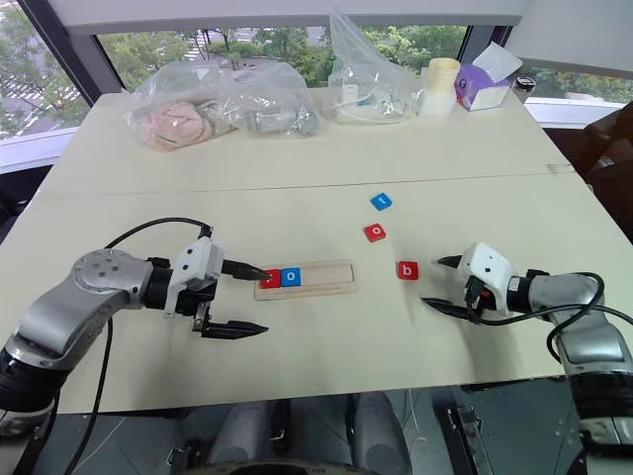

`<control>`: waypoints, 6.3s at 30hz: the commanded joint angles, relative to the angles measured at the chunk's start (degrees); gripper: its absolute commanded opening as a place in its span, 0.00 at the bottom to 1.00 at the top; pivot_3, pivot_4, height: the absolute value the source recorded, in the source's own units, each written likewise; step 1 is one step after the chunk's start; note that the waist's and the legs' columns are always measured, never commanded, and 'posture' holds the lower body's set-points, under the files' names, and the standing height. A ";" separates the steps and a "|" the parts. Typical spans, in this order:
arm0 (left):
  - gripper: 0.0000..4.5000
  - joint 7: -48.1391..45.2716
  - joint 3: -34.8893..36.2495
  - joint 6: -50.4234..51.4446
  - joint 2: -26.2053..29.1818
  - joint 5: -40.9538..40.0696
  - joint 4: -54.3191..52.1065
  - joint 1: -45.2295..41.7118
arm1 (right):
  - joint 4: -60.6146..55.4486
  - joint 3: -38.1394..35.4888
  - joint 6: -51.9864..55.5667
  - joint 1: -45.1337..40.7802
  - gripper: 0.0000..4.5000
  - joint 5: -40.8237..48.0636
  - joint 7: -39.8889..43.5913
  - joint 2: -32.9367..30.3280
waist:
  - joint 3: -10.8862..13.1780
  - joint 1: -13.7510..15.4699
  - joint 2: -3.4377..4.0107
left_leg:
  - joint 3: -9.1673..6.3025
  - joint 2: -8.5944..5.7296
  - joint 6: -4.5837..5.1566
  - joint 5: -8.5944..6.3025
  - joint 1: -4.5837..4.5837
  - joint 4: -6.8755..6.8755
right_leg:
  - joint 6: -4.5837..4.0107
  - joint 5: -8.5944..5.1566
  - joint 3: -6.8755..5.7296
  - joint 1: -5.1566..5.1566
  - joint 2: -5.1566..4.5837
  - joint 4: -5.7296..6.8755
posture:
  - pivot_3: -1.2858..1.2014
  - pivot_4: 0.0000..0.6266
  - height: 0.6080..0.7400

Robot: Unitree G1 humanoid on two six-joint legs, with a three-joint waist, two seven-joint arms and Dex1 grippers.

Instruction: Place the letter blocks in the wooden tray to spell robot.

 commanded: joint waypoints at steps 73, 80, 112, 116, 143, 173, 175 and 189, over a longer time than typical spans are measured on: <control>1.00 9.23 6.77 3.19 2.35 -0.70 -1.87 2.39 | -6.24 16.63 19.30 -29.60 1.00 -4.72 -7.97 18.87 | 0.00 0.28 0.05 | 0.15 0.02 -0.08 0.05 -0.10 0.04 | -0.20 0.17 0.04 -0.18 -0.04 0.25 | 0.52 0.24 1.00; 1.00 13.88 10.51 5.93 -2.66 -5.15 -2.80 -1.15 | -1.39 6.88 26.87 -27.33 1.00 -3.94 -17.57 14.43 | 0.00 0.43 0.03 | 0.15 -0.01 -0.08 0.05 -0.10 0.04 | -0.20 0.17 0.04 -0.14 -0.06 0.21 | 0.52 0.24 1.00; 1.00 15.57 3.54 0.76 -7.65 2.11 0.84 -1.80 | -25.13 -0.71 55.64 -13.96 0.26 -1.36 -51.68 29.01 | -0.02 0.12 0.04 | 0.11 0.01 -0.09 0.07 0.23 0.03 | -0.07 0.01 0.14 -0.12 -0.03 0.65 | 0.52 0.24 1.00; 1.00 14.95 3.10 0.66 -7.17 2.47 0.41 -1.24 | -38.95 -13.33 68.64 -11.61 0.26 -2.75 -63.28 37.48 | -0.03 0.22 0.04 | 0.10 0.02 -0.09 0.07 0.18 0.03 | -0.07 0.01 0.14 -0.16 -0.04 0.65 | 0.52 0.24 1.00; 1.00 -1.20 -0.66 -1.98 -2.33 -0.07 1.57 -3.21 | -45.82 -14.67 47.68 9.40 0.98 10.69 -16.47 8.24 | -0.04 0.22 -0.02 | -0.02 -0.06 -0.10 0.05 0.08 -0.77 | 0.00 -0.22 0.08 -0.14 -0.04 -0.23 | 0.52 0.24 1.00; 1.00 2.45 2.75 2.95 0.87 -2.52 -5.41 0.52 | -3.45 5.86 5.14 -9.15 0.25 2.68 9.98 -1.60 | 0.01 0.16 -0.06 | 0.06 -0.04 -0.11 0.05 0.38 -0.24 | -0.04 -0.16 0.11 0.23 -0.01 0.02 | 0.52 0.24 1.00; 1.00 2.31 2.65 2.84 0.88 -2.35 -4.58 -0.16 | -8.85 7.31 12.21 -12.71 0.25 4.39 9.23 0.48 | 0.01 -0.29 -0.06 | 0.08 0.00 -0.10 0.05 0.38 -0.24 | -0.08 -0.13 0.13 0.14 0.00 0.11 | 0.52 0.24 1.00; 1.00 5.07 4.83 2.47 1.07 -1.65 -2.76 0.00 | -9.13 22.10 17.47 -23.43 0.25 -4.14 7.31 9.39 | 0.01 1.46 -0.06 | 0.13 -0.02 -0.11 0.05 0.21 -0.01 | -0.14 -0.18 0.12 -0.06 -0.06 0.47 | 0.52 0.24 1.00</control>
